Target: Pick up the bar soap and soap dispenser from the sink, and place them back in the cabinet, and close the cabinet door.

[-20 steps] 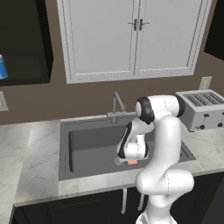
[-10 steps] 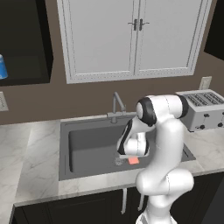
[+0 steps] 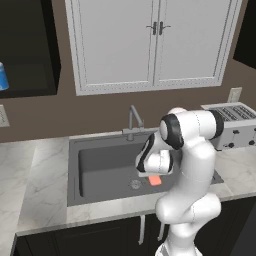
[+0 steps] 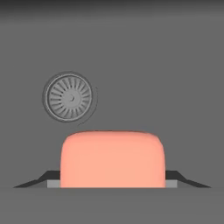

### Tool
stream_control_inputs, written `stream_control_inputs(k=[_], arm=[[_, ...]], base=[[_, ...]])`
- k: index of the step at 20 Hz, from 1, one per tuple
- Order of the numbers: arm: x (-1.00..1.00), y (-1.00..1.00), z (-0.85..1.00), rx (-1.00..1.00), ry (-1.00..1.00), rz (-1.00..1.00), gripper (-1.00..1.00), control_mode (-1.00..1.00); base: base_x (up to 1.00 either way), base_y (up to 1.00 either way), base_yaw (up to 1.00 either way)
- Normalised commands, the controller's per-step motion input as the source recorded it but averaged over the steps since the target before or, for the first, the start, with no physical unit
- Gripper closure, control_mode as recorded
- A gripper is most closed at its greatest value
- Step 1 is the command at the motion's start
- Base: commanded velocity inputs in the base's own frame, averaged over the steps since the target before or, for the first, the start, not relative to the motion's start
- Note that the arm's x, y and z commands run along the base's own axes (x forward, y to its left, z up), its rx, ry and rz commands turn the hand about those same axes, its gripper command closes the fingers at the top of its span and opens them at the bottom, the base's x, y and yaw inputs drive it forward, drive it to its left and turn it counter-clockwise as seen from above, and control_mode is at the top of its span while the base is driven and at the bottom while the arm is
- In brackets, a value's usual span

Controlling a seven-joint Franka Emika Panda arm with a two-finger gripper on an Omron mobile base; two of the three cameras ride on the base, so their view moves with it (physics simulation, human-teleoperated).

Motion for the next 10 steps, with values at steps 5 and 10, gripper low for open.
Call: stream_control_inputs(k=[5, 10], arm=[[0.0, -0.1, 0.22, 0.0, 0.0, 0.0, 1.0, -1.0], [0.0, -0.09, 0.38, 0.0, 0.0, 0.0, 1.0, -1.0]], base=[[0.0, 0.0, 0.0], [0.0, 0.0, 0.0]])
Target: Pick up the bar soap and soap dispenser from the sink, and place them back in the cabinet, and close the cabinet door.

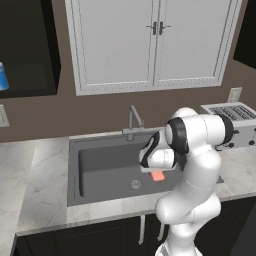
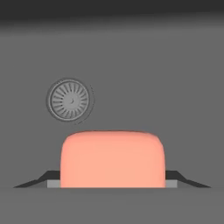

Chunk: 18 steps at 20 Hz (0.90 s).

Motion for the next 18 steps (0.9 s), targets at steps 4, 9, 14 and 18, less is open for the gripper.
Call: stream_control_inputs(k=[4, 9, 14, 18], arm=[[0.0, -0.03, 0.49, 0.0, 0.0, 0.0, 1.0, -1.0], [0.0, -0.04, 0.45, 0.0, 0.0, 0.0, 1.0, -1.0], [-0.09, -0.04, 0.49, 0.0, 0.0, 0.0, 1.0, -1.0], [-0.11, -0.02, 0.4, 0.0, 0.0, 0.0, 1.0, -1.0]], base=[[0.0, 0.0, 0.0], [0.0, 0.0, 0.0], [0.0, 0.0, 0.0], [0.0, 0.0, 0.0]])
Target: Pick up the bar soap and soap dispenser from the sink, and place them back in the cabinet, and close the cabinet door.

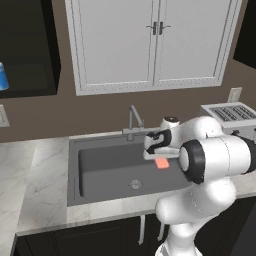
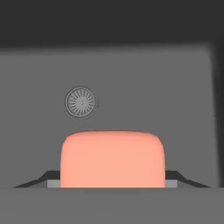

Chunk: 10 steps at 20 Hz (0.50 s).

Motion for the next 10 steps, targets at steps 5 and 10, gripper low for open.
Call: stream_control_inputs(k=[5, 10], arm=[[-0.07, -0.02, 0.39, 0.0, 0.0, 0.0, 1.0, -1.0], [-0.14, -0.05, 0.38, 0.0, 0.0, 0.0, 1.0, -1.0]], base=[[0.0, 0.0, 0.0], [0.0, 0.0, 0.0]])
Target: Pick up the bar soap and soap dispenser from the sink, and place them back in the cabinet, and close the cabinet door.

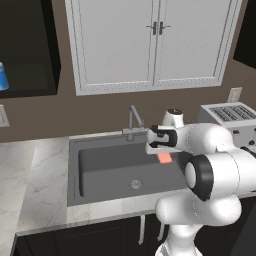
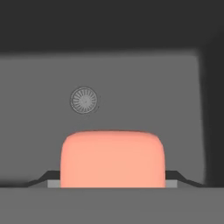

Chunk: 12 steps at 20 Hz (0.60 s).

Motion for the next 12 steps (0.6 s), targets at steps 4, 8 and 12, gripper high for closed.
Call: stream_control_inputs(k=[4, 8, 12], arm=[[-0.11, -0.05, 0.36, 0.0, 0.0, 0.0, 1.0, -1.0], [-0.12, -0.04, 0.34, 0.0, 0.0, 0.0, 1.0, -1.0], [-0.16, -0.06, 0.4, 0.0, 0.0, 0.0, 1.0, -1.0]], base=[[0.0, 0.0, 0.0], [0.0, 0.0, 0.0], [0.0, 0.0, 0.0]])
